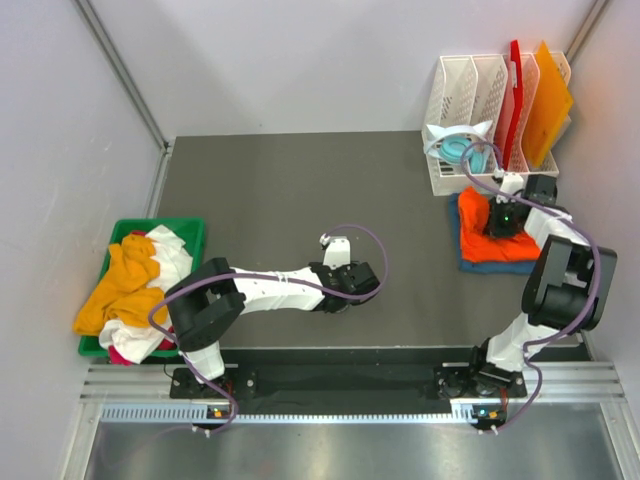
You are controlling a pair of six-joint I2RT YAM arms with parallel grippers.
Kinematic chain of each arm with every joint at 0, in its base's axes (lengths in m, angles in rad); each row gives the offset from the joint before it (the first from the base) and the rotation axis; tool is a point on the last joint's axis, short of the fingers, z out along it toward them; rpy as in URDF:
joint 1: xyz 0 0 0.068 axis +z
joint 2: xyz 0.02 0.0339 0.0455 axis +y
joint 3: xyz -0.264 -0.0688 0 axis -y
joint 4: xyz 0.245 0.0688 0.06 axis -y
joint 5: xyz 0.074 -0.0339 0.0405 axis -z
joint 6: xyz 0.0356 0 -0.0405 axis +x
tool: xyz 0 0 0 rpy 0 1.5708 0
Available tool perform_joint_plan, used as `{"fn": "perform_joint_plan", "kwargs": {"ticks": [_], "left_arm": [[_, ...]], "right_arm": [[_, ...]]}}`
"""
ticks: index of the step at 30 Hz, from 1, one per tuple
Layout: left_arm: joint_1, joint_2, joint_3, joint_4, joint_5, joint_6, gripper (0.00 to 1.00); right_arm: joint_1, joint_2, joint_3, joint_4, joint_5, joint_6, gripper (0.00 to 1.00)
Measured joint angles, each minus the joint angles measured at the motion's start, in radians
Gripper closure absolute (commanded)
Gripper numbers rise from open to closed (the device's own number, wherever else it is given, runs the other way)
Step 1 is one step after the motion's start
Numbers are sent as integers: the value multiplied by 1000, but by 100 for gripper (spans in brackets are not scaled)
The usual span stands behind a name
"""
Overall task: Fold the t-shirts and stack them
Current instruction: Smooth out wrinkles on the folded tshirt
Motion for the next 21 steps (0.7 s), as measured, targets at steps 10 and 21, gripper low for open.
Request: {"fn": "perform_joint_plan", "kwargs": {"ticks": [10, 21], "left_arm": [[-3, 0, 0, 0, 0, -1, 26], [-10, 14, 17, -1, 1, 12, 26]], "right_arm": [[-82, -29, 1, 8, 31, 32, 100], [-85, -203, 126, 21, -39, 140, 100]]}}
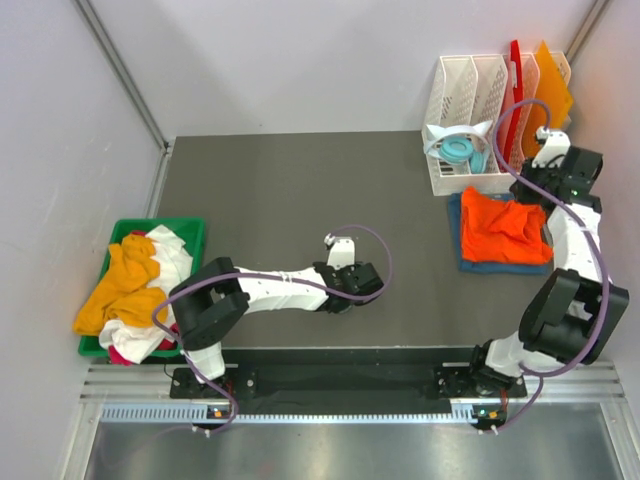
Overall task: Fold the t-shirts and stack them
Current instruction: Smooth out wrinkles on the folded tshirt
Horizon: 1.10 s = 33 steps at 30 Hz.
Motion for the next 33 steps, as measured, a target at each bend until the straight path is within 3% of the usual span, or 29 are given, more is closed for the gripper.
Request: {"fn": "perform_joint_plan", "kwargs": {"ticks": [13, 23, 33], "left_arm": [[-12, 32, 69, -23, 3, 18, 26], [-16, 93, 148, -43, 11, 43, 26], [-23, 134, 192, -46, 18, 60, 26]], "right_arm": [[-55, 250, 18, 34, 31, 14, 100], [-127, 307, 24, 101, 129, 28, 100], [-143, 497, 152, 118, 202, 12, 100]]}}
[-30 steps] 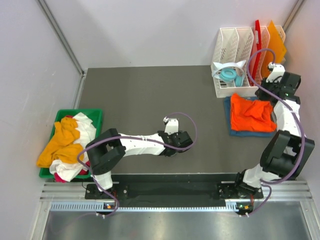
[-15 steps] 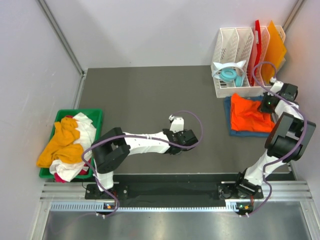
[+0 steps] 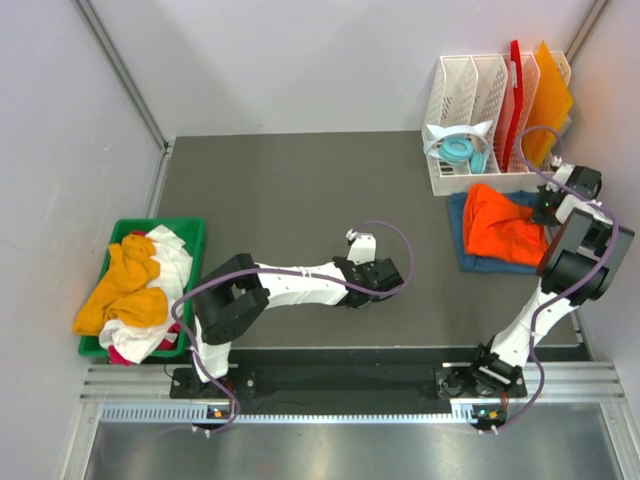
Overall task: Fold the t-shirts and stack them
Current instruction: Smooth out wrinkles on the folded tshirt
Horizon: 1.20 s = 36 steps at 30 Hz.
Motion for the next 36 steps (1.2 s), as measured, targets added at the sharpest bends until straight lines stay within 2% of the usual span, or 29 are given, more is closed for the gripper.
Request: {"fn": "perform_joint_plan", "kwargs": {"ticks": [3, 7, 11, 13, 16, 17, 20, 27, 36], "left_arm": [[-2, 0, 1, -6, 0, 0, 26], [-4, 0, 1, -10, 0, 0, 26], [-8, 0, 1, -11, 0, 0, 26], [-11, 0, 1, -11, 0, 0, 26], [-17, 0, 1, -11, 0, 0, 26], [-19, 0, 1, -11, 0, 0, 26], [-24, 0, 0, -11, 0, 0, 26], [-29, 0, -1, -11, 0, 0, 26], [-42, -5, -19, -14, -2, -2, 26]], "right_arm": [[-9, -2, -2, 6, -22, -3, 95], [-24, -47, -25, 14, -70, 4, 83], [-31, -170, -29, 9, -136, 27, 80], [-30, -251, -29, 6, -169, 35, 82], [-25, -367, -26, 2, -226, 43, 89], [-24, -393, -26, -2, -246, 43, 94], [-18, -430, -55, 2, -283, 42, 99], [-18, -386, -241, -40, -276, 10, 100], [-53, -340, -319, -14, -178, -8, 100]]}}
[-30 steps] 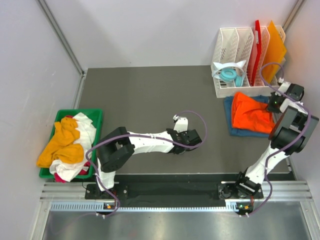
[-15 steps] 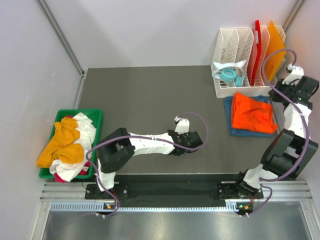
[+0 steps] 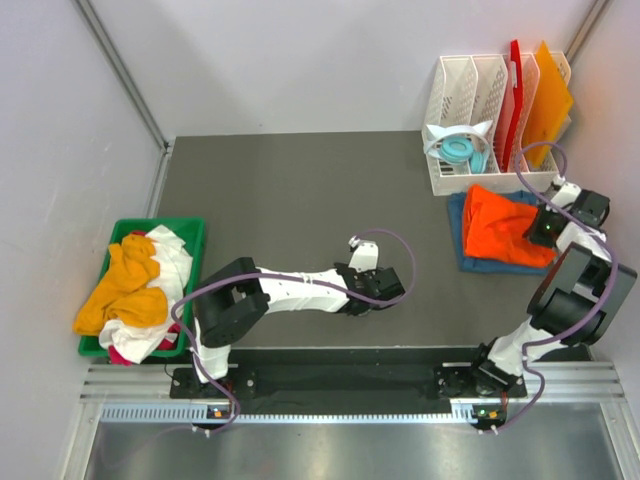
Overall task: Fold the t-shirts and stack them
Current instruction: Smooth out wrinkles on the folded tshirt
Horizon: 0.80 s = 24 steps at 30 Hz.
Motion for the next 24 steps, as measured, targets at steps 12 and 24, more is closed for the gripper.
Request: {"fn": "perform_joint_plan", "kwargs": {"ticks": [12, 24], "left_arm": [[-8, -4, -14, -1, -2, -17, 26], [-23, -4, -14, -1, -2, -18, 26]], "right_arm": [[-72, 42, -61, 21, 117, -27, 100], [-75, -40, 97, -84, -77, -9, 82]]}}
